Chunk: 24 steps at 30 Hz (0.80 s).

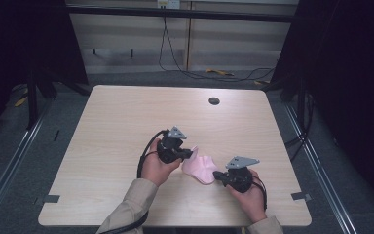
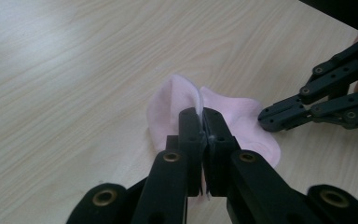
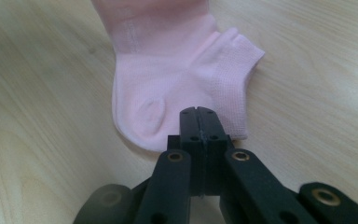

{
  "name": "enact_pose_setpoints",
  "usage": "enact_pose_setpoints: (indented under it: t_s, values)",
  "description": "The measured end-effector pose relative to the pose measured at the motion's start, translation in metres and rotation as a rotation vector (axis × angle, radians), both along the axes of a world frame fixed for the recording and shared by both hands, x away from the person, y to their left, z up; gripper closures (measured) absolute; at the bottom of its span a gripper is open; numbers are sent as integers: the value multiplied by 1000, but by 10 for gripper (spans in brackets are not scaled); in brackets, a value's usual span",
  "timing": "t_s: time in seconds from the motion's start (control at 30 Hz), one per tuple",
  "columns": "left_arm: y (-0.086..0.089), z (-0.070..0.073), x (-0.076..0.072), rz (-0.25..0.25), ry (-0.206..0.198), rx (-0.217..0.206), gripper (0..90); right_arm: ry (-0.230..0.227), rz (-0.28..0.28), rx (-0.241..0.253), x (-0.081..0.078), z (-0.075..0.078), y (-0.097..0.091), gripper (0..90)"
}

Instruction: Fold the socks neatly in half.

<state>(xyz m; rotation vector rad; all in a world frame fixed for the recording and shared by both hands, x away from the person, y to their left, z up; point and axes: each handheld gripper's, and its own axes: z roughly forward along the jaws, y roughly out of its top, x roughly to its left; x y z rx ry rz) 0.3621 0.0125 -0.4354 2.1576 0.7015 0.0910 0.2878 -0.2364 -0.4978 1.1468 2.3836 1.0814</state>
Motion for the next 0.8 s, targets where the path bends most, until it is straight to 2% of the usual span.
enact_pose_setpoints:
  t_s: [0.47, 0.8]
  values:
    - [-19, 1, -12, -59, 1, -2, 876, -5, -1, 6, 0, -1, 2, 900]
    - [-28, -3, -16, -78, 13, -4, 876, -1, -8, 20, 1, -2, 3, 900]
